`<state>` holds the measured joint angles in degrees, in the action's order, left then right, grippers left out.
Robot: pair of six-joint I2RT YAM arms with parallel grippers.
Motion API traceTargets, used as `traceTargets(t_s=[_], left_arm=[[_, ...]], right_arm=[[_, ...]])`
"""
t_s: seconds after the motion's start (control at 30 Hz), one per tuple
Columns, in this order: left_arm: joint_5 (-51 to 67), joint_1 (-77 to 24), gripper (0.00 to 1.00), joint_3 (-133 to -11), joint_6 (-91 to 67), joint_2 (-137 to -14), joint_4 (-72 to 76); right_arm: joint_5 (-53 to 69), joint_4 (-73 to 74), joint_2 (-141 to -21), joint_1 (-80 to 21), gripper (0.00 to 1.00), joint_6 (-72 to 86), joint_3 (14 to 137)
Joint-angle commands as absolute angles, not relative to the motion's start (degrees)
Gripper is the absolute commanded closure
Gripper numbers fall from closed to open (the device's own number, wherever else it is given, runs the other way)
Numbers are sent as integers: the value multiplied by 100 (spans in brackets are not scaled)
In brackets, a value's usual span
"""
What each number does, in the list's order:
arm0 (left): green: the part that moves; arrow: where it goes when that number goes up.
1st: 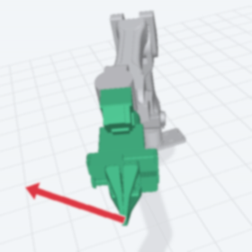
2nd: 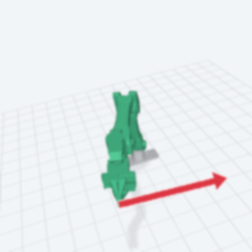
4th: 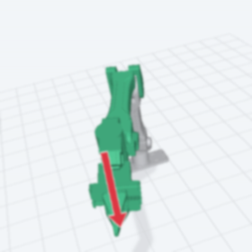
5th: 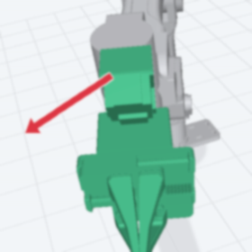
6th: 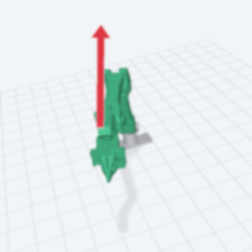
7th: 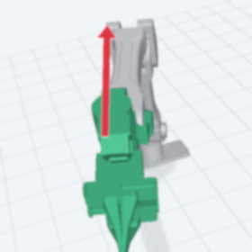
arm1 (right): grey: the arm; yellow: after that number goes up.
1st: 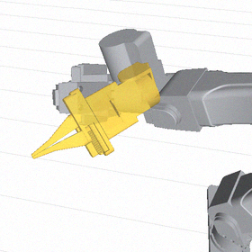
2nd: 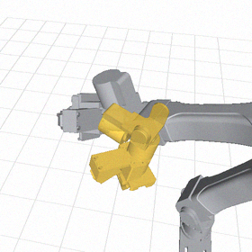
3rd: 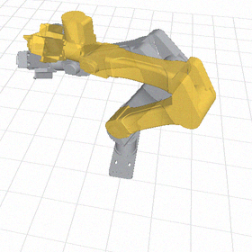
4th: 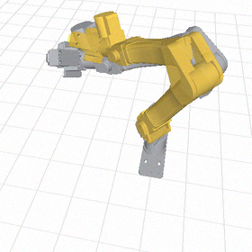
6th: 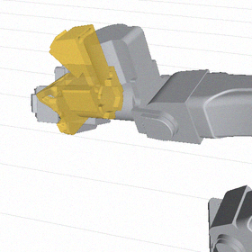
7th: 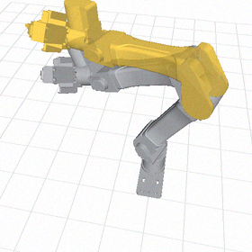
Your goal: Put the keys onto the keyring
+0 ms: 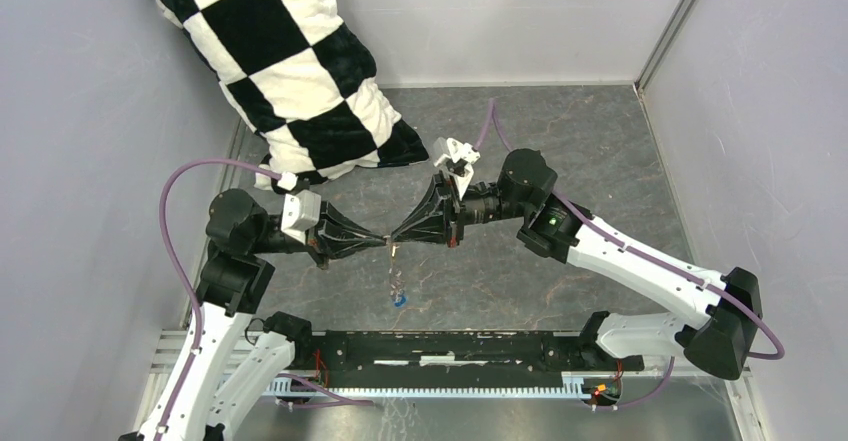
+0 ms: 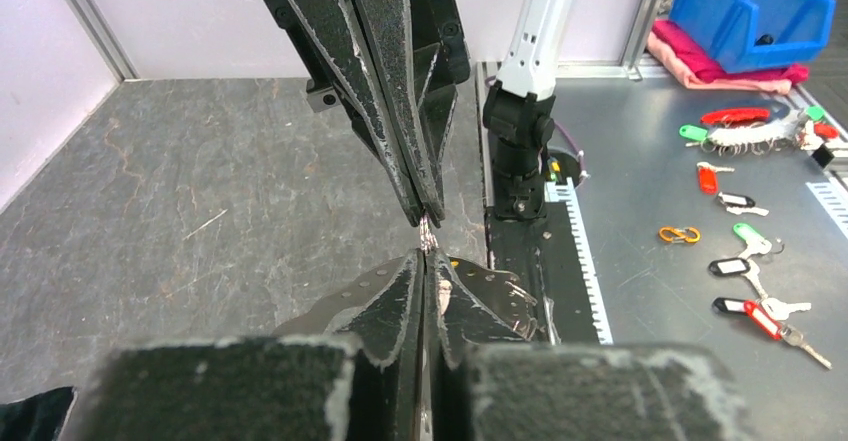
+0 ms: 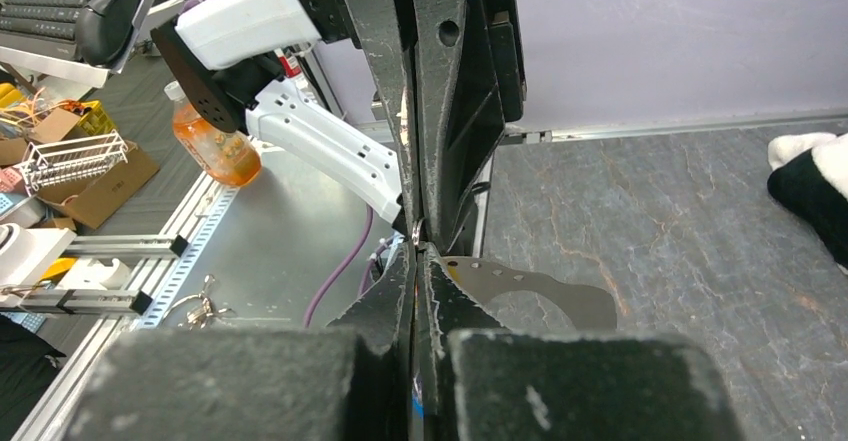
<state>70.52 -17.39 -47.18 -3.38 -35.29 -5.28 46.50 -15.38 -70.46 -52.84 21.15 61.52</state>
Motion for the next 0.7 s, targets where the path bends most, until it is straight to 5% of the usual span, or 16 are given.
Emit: traceTargets(t_s=[0.0,0.17,0.23,0.67], left_arm=[[6941,-1758,89,-5046,718,-3702,-1585],[6723,-1755,55,-5342,1471,-3969,-2700],[6648,-1758,49,-5491,1869,-4046,-3125],[6581,-1758,51,-5665,2370,-4591,-3148]], right_arm=[[4470,-1307,-7030,-5310,100,1803,6414],[4004,256,-7070,-5307,100,828,6839],[3758,841,-7110,-5308,100,465,7045],[2804,3260,-7911,-5698,100,-870,8761]])
